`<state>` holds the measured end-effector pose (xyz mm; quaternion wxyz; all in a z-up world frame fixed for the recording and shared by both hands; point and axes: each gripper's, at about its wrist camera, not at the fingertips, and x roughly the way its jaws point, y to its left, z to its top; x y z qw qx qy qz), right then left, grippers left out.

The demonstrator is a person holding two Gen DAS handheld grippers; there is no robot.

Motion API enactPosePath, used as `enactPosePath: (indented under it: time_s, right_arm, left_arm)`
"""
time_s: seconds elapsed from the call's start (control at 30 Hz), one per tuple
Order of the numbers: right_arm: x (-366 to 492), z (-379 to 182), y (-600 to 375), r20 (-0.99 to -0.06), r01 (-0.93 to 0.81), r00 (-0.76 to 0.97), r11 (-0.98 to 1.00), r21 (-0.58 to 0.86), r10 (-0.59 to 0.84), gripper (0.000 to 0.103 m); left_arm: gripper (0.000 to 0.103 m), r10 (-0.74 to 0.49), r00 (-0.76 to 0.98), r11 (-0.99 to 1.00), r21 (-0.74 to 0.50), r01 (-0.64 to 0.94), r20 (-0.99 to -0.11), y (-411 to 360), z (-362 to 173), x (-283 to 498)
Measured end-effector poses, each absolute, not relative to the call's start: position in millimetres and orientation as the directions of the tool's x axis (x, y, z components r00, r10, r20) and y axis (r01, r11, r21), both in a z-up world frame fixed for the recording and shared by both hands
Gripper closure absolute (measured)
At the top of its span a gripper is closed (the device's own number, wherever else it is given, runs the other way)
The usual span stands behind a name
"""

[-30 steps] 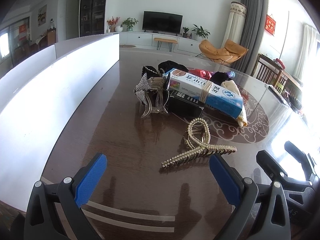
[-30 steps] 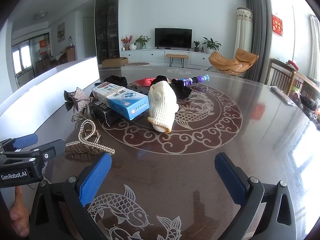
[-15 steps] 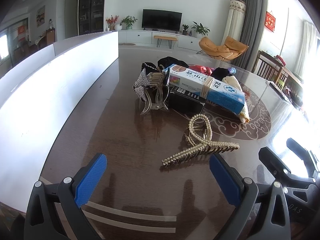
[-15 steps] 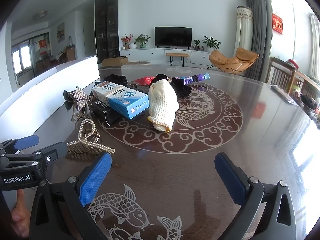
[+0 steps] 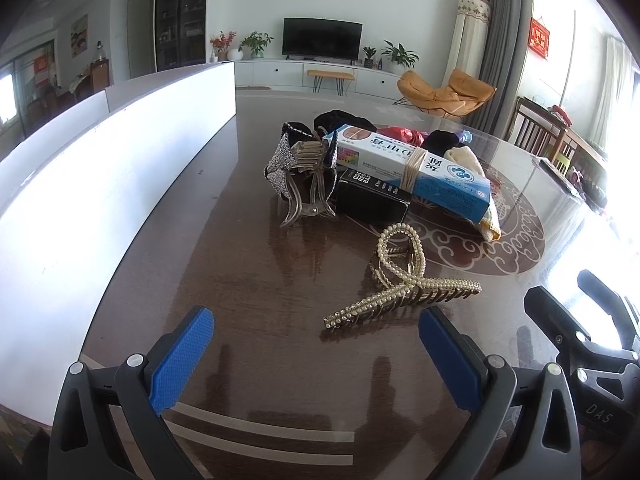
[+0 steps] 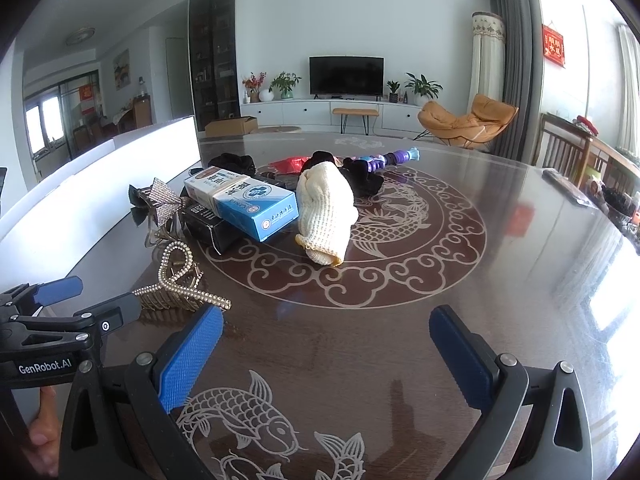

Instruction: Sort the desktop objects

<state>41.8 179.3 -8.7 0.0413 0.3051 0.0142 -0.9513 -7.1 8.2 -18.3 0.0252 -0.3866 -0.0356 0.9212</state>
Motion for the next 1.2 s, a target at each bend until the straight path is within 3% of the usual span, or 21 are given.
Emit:
enactPosePath:
  time_s: [1.2]
  right_arm:
    - [40.0,-9.5,180.3,-0.592,0.087,-0.803,-0.996,-0.004,-0.068,0.0]
  left_arm:
    - [0.0,0.077,-0.687,-0.997,-0.069,-0.04,-0.722,12.9,-19.7,-7.6]
